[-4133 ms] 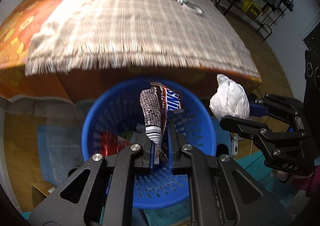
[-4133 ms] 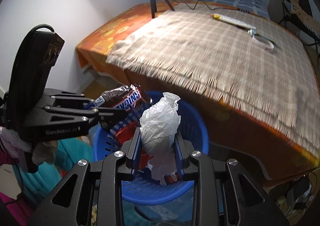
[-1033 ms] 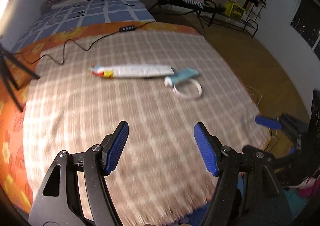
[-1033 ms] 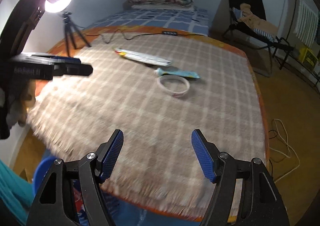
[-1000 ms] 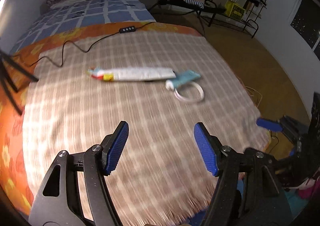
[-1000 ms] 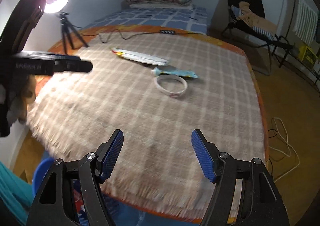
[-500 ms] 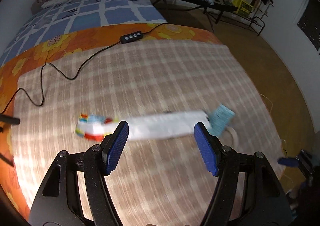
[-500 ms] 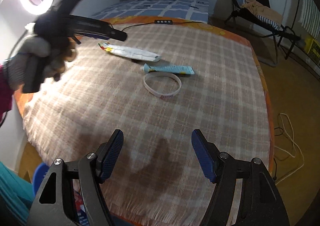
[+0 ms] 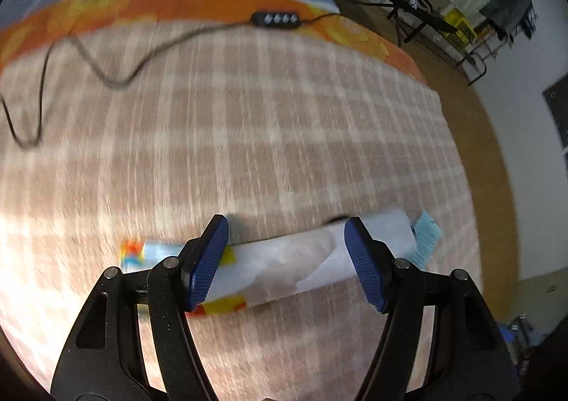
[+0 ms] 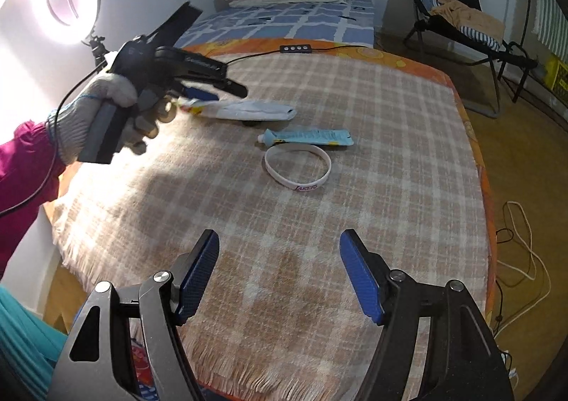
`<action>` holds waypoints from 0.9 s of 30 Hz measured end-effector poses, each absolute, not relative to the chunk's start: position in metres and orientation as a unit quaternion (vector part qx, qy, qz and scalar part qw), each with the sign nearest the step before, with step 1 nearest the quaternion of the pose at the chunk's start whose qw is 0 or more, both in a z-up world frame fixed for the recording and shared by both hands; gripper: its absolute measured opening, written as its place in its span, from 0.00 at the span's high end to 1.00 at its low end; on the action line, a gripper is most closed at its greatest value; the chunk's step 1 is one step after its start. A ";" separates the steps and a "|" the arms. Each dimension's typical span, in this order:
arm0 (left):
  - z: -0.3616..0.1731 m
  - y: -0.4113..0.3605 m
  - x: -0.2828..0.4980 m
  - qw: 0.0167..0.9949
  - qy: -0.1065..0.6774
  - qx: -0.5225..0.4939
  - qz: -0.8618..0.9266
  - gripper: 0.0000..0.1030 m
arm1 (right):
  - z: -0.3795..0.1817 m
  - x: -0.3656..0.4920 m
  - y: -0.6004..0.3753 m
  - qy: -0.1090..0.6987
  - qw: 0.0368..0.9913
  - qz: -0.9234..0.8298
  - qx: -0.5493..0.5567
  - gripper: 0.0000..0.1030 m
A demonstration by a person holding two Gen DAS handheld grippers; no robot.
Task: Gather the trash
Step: 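Grasp the long white wrapper with the left tool while the right tool reaches the white wristband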
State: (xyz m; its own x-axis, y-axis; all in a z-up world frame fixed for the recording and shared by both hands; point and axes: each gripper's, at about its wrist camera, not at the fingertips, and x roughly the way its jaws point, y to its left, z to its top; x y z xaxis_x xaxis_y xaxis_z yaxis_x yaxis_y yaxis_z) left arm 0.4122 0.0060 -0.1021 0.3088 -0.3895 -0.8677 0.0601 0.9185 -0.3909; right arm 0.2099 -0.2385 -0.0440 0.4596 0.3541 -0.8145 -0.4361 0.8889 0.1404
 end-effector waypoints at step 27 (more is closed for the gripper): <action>-0.089 -0.029 0.338 0.835 0.537 -0.007 -0.124 0.84 | -0.104 0.294 -0.205 0.491 0.839 0.224 -0.061 0.32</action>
